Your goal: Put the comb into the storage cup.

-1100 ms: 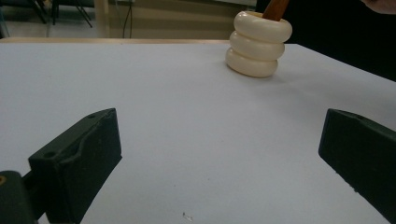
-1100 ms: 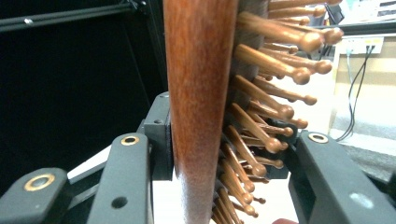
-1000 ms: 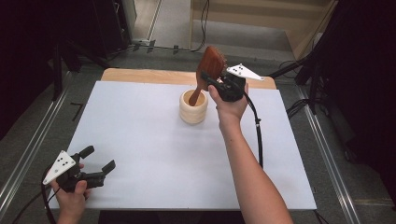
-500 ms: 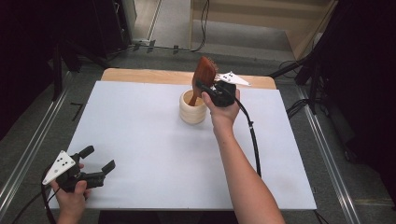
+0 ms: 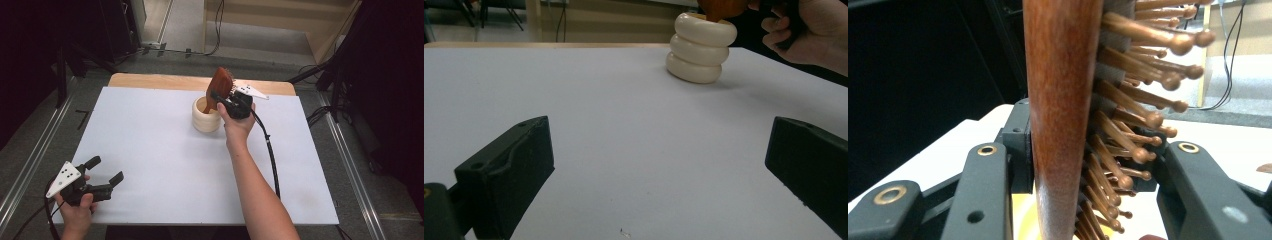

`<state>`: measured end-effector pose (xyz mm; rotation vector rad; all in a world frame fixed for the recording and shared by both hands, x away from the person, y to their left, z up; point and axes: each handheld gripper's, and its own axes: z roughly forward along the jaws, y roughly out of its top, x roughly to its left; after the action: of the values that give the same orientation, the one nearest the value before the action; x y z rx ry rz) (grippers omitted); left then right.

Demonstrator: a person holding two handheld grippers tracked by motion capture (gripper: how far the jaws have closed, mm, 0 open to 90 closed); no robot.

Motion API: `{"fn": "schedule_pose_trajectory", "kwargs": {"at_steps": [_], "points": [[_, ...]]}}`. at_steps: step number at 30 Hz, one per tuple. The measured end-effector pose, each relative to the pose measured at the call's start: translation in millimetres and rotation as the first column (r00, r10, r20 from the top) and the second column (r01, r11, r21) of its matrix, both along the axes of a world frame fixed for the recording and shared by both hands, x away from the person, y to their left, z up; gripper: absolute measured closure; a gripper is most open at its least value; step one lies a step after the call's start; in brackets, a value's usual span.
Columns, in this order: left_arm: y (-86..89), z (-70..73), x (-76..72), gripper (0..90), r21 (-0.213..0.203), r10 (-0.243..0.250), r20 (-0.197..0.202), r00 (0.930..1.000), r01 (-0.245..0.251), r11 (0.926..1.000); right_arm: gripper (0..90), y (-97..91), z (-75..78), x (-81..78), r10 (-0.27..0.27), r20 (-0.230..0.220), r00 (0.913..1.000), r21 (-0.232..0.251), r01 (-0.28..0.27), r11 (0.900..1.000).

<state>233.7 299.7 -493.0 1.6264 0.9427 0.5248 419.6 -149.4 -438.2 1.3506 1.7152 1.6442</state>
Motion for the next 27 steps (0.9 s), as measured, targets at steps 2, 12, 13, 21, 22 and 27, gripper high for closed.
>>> {"fn": "schedule_pose_trajectory", "kwargs": {"at_steps": [2, 12, 13, 21, 22, 27], "points": [[0.0, 0.0, 0.0, 0.0, 0.0, 0.001, 0.0, 1.0, -0.001, 1.0, 53.7, -2.0, -2.9, 0.2, -0.004, -0.011, 0.9999, 0.029, 0.005, 0.9996], [-0.4, 0.0, 0.1, 0.0, 0.003, 0.001, 0.0, 1.0, -0.001, 1.0, 53.3, -12.5, -21.1, 4.1, -0.039, -0.062, 0.9973, 0.186, 0.05, 0.9812], [-0.4, 0.0, 0.1, 0.0, 0.003, 0.001, 0.0, 1.0, -0.001, 1.0, 53.1, -13.1, -22.1, 4.6, -0.044, -0.06, 0.9973, 0.194, 0.054, 0.9796], [-0.9, -0.1, 0.2, 0.0, 0.009, 0.001, -0.001, 1.0, -0.001, 1.0, 48.6, -16.8, -23.9, 6.5, -0.053, -0.092, 0.9943, 0.214, 0.072, 0.9742], [-1.0, -0.1, 0.2, 0.0, 0.007, 0.001, 0.0, 1.0, -0.001, 1.0, 48.0, -17.0, -23.9, 6.7, -0.057, -0.097, 0.9937, 0.216, 0.077, 0.9732], [-1.3, -0.1, 0.3, 0.0, 0.011, 0.0, 0.0, 1.0, 0.0, 0.9999, 45.4, -19.2, -23.4, 6.6, -0.058, -0.111, 0.9921, 0.213, 0.08, 0.9738]]}}
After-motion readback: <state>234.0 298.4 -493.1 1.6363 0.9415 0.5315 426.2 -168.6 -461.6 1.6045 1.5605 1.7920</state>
